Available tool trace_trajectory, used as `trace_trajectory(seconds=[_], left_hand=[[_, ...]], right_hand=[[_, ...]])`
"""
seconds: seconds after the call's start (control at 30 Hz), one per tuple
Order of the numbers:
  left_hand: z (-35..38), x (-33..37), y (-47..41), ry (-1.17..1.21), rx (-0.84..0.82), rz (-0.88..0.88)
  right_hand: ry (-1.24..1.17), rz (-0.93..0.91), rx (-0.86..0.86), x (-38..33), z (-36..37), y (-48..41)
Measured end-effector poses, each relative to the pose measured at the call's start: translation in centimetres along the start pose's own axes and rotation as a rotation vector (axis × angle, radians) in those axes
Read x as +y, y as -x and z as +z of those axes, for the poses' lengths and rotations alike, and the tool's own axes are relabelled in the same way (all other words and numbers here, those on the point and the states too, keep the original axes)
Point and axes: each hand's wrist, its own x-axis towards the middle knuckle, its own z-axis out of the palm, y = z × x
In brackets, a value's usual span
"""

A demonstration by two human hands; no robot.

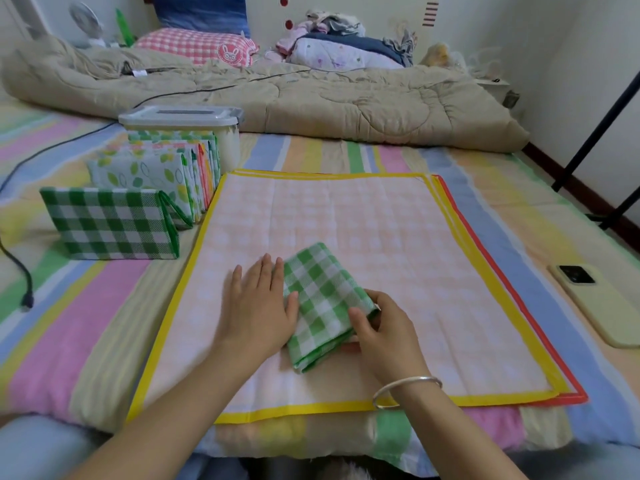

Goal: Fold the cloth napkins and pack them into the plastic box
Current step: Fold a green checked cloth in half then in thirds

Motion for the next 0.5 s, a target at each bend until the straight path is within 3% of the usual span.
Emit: trace_trajectory(seconds=[0.1, 0.23, 0.37, 0.5], left_hand=[[-1.1, -1.0, -0.3, 0.232, 0.033, -0.039], [-3.0, -3.7, 0.1, 0.655, 0.210, -0.144], [-4.0, -6.6, 0.7, 0.855, 0.334, -0.293], [-4.5, -10.4, 1.3, 0.891, 0.558, -0.461]], right_hand=[[-0.004, -0.070, -0.006, 0.2, -0.2, -1.4], [0.064, -0.206, -0.085, -1.8, -0.7, -3.0], [0.125, -0.343, -0.169, -5.9, 1.3, -4.6], [0.076, -0.466, -0.191, -9.8, 5.2, -5.8]])
